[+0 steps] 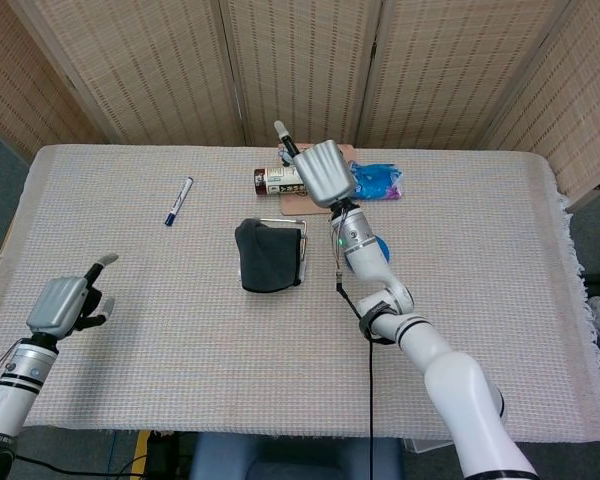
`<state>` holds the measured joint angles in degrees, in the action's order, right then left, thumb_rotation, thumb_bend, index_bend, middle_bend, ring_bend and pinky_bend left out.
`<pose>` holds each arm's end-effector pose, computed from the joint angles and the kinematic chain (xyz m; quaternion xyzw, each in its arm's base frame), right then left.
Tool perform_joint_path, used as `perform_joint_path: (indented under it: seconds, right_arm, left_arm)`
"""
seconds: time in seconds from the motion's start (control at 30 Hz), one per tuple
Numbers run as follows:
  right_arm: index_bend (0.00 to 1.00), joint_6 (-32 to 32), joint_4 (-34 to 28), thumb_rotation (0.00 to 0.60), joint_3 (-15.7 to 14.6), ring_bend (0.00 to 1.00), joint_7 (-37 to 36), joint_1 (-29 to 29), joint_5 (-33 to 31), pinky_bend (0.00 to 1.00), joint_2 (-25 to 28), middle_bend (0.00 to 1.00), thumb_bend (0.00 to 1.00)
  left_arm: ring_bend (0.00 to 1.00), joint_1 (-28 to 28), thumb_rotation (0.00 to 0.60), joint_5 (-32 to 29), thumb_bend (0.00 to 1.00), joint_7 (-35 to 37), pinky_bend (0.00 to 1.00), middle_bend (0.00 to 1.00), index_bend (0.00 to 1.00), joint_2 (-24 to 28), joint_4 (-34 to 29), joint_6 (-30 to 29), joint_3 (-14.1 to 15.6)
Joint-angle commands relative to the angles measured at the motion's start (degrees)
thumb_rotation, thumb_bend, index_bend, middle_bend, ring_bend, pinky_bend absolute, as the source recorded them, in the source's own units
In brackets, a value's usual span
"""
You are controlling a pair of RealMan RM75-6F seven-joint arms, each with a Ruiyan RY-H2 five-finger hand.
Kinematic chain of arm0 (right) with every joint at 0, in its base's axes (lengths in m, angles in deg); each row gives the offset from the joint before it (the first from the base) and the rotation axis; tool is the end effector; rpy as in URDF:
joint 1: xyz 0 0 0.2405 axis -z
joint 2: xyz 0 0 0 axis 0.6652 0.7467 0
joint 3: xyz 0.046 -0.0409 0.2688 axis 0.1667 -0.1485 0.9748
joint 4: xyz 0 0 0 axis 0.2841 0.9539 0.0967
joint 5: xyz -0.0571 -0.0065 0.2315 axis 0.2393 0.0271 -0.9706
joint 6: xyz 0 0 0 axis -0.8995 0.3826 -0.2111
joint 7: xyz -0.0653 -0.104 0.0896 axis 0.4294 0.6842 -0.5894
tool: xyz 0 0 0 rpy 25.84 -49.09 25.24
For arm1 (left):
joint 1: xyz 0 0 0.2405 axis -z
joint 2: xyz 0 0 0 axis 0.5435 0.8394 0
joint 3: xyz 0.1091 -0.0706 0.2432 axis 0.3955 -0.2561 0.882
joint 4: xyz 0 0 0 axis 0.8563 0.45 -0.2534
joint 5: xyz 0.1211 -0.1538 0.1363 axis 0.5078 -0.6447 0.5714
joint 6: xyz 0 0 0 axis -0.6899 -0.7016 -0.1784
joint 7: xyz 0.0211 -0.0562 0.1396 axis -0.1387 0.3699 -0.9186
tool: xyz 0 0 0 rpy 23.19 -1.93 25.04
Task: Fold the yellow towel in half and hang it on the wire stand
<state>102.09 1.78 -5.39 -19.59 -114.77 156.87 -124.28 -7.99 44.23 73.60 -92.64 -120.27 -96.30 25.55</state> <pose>-0.0184 -0.5521 -0.0132 0.6864 -0.0680 0.4242 0.5868 -0.2945 0.3209 0.1106 -0.6419 -0.4451 -0.3860 0.4907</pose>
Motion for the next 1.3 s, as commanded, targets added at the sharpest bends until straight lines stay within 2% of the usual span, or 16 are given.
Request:
perform_joint_path:
  seconds: [0.03, 0.17, 0.23, 0.33, 0.47, 0.67, 0.77, 0.9, 1.13, 1.3]
  right_arm:
    - [0.06, 6.8, -18.0, 0.600, -2.4, 0.91, 2.1, 8.7, 1.6, 1.00, 10.3, 0.85, 0.30]
    - [0.09, 9.1, -38.1, 0.600, -3.4, 0.85, 8.0, 15.9, -0.4, 1.00, 21.0, 0.79, 0.33]
    - [0.10, 9.5, -47.5, 0.600, -4.0, 0.80, 10.5, 19.5, -2.5, 0.96, 26.3, 0.75, 0.34]
    - [0.12, 10.3, -58.0, 0.600, -5.1, 0.71, 12.1, 24.2, -5.4, 0.87, 32.7, 0.68, 0.37]
    - [0.15, 12.2, -66.6, 0.600, -7.0, 0.66, 9.5, 29.8, -6.5, 0.79, 38.8, 0.64, 0.40]
    - [0.15, 16.2, -73.0, 0.600, -11.3, 0.44, 5.8, 37.4, -3.1, 0.52, 46.2, 0.50, 0.41]
    - [0.15, 18.9, -74.8, 0.600, -13.7, 0.34, 3.6, 41.3, -0.3, 0.44, 48.6, 0.43, 0.41]
    - [0.15, 22.7, -75.0, 0.600, -16.5, 0.29, 0.1, 46.1, 3.2, 0.40, 49.9, 0.39, 0.41]
    - [0.16, 28.8, -74.6, 0.600, -20.0, 0.29, -6.8, 53.8, 8.0, 0.39, 51.0, 0.38, 0.41]
    - [0.18, 30.7, -74.5, 0.600, -22.0, 0.29, -10.6, 57.8, 10.1, 0.39, 51.0, 0.38, 0.41]
  left_arm:
    - [0.69, 0.0, 0.600, 0.2, 0.51, -0.1, 0.86, 0.88, 0.14, 0.1, -0.1, -0.4, -0.1]
    - [0.61, -0.3, 0.600, 0.5, 0.51, -1.4, 0.80, 0.80, 0.16, -0.1, 0.0, -2.0, -0.5]
    - [0.57, -0.7, 0.600, 0.2, 0.50, -2.6, 0.77, 0.77, 0.17, -0.4, 0.2, -3.2, -0.7]
    - [0.52, -1.4, 0.600, -0.1, 0.47, -3.6, 0.72, 0.74, 0.18, -0.8, 0.5, -5.0, -1.0]
    - [0.45, -2.7, 0.600, 0.0, 0.46, -6.6, 0.64, 0.65, 0.20, -1.8, 1.4, -8.1, -0.9]
    - [0.40, -4.8, 0.600, 0.7, 0.41, -9.0, 0.53, 0.56, 0.21, -2.3, 1.0, -12.1, -0.5]
    - [0.38, -5.9, 0.600, 1.5, 0.39, -10.0, 0.49, 0.54, 0.22, -2.6, 0.8, -14.1, 0.0]
    - [0.33, -7.4, 0.600, 2.5, 0.38, -10.9, 0.45, 0.49, 0.22, -3.0, 0.3, -16.3, 0.7]
    - [0.33, -10.6, 0.600, 5.5, 0.38, -12.7, 0.44, 0.48, 0.22, -3.5, -1.7, -21.2, 2.3]
    - [0.33, -12.5, 0.600, 7.3, 0.38, -14.9, 0.44, 0.48, 0.22, -3.8, -3.4, -23.6, 3.5]
